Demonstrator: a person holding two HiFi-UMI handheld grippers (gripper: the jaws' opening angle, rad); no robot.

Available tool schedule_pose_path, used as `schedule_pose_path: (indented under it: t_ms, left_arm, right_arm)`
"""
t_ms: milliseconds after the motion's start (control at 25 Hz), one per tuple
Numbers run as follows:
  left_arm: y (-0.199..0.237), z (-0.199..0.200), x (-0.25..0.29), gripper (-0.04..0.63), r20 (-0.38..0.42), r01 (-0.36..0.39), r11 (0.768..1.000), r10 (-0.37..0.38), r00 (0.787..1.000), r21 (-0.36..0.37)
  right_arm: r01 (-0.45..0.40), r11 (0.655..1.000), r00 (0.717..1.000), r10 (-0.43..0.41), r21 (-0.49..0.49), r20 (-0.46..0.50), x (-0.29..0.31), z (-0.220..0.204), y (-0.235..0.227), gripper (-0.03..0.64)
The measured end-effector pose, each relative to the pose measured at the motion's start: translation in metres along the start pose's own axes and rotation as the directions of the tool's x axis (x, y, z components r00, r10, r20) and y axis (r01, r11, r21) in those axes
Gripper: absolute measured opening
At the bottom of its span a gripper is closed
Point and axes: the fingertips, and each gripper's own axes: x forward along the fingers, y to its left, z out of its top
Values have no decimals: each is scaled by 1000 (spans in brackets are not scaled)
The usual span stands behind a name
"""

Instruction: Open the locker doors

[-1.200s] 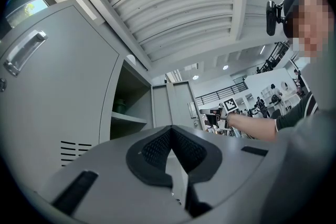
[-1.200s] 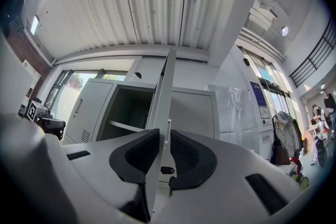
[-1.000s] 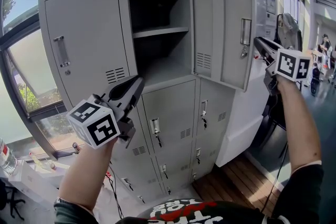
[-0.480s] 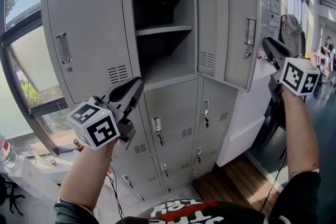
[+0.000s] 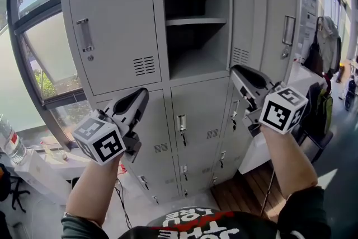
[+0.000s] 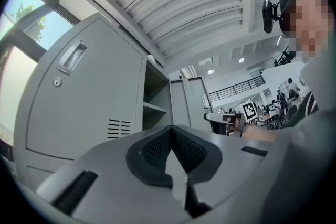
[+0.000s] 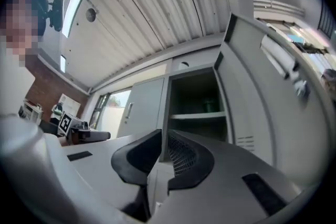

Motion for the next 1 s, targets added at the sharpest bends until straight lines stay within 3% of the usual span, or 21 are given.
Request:
schedule_pose_path:
  t_ms: [320, 680, 1000]
  left_arm:
    - [16, -13, -38, 5, -12, -30, 999, 29, 999, -24]
    - [26, -23, -54, 5, -35, -87, 996, 86, 996, -7]
    - [34, -63, -69, 5, -93, -69, 997, 66, 993, -24]
  right_arm:
    - [-142, 987, 989, 143, 72, -20, 52, -53, 60, 59]
    - [-172, 981, 984, 176, 95, -38, 55, -66, 67, 60]
    - [-161, 979, 982, 172, 127, -82, 51, -96, 76, 60]
